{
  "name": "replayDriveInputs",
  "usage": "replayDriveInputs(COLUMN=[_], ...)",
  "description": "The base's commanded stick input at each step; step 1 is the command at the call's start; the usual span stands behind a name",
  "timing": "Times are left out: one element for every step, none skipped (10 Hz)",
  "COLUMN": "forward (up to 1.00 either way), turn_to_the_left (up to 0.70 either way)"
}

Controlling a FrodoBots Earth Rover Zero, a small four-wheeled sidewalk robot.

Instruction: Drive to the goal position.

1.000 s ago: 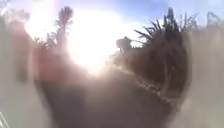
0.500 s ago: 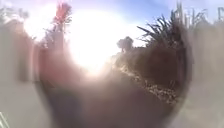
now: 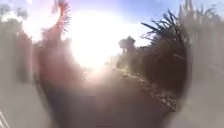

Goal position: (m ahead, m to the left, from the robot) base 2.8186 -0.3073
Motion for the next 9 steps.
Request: replayDriveInputs(forward=[1.00, 1.00, 1.00, 1.00, 1.00, 1.00, 1.00, 1.00, 1.00], turn_to_the_left=[0.00, 0.00, 0.00, 0.00, 0.00, 0.00, 0.00, 0.00, 0.00])
